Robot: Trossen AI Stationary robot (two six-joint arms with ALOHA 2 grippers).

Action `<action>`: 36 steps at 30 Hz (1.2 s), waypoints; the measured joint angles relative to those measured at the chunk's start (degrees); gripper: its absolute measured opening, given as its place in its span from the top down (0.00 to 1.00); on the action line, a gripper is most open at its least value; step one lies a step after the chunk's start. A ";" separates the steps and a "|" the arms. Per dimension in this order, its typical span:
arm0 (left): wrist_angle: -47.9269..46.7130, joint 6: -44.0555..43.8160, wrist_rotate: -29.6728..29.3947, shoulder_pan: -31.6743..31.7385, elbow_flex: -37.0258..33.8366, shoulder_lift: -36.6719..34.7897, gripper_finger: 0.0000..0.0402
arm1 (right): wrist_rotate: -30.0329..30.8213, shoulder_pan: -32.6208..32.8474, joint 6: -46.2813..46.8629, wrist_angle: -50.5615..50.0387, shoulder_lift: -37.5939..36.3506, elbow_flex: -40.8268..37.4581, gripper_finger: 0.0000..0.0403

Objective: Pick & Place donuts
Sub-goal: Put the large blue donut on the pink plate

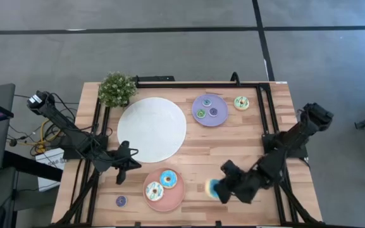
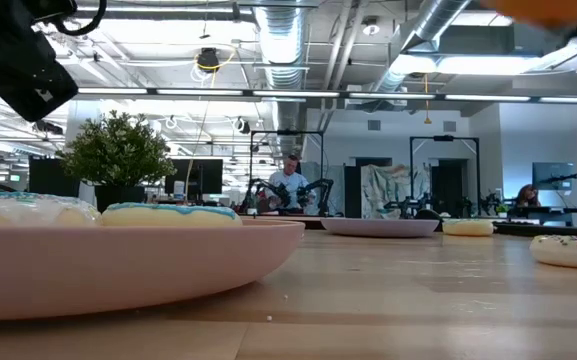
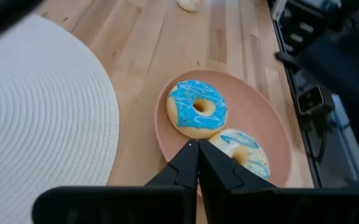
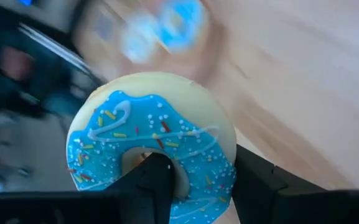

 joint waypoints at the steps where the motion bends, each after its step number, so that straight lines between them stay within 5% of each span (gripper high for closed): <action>1: 0.00 1.20 0.52 0.00 0.00 0.00 1.00 | 1.46 -0.93 -2.10 2.27 0.00 0.66 0.69; 5: 0.00 4.62 1.45 -0.01 0.00 0.00 1.00 | 3.54 -5.39 -8.82 11.32 2.33 4.72 0.69; 10: -0.59 7.81 2.90 0.00 0.00 0.00 1.00 | 1.62 -9.00 -16.83 10.82 12.90 18.40 0.69; 19: -2.17 8.65 2.90 -0.02 0.02 0.00 1.00 | -7.26 -13.20 -16.28 -17.15 37.50 53.28 0.69; 25: -4.31 8.55 3.52 -0.01 0.02 0.00 1.00 | -12.77 -14.69 -12.04 -27.21 51.75 70.51 0.72; 29: -4.32 8.35 3.68 -0.02 0.02 0.00 1.00 | -16.70 -15.43 -8.50 -32.73 57.66 76.35 0.74; 36: -4.51 8.33 3.69 -0.02 0.02 0.00 1.00 | -20.07 -15.71 -1.84 -38.87 58.87 75.08 0.75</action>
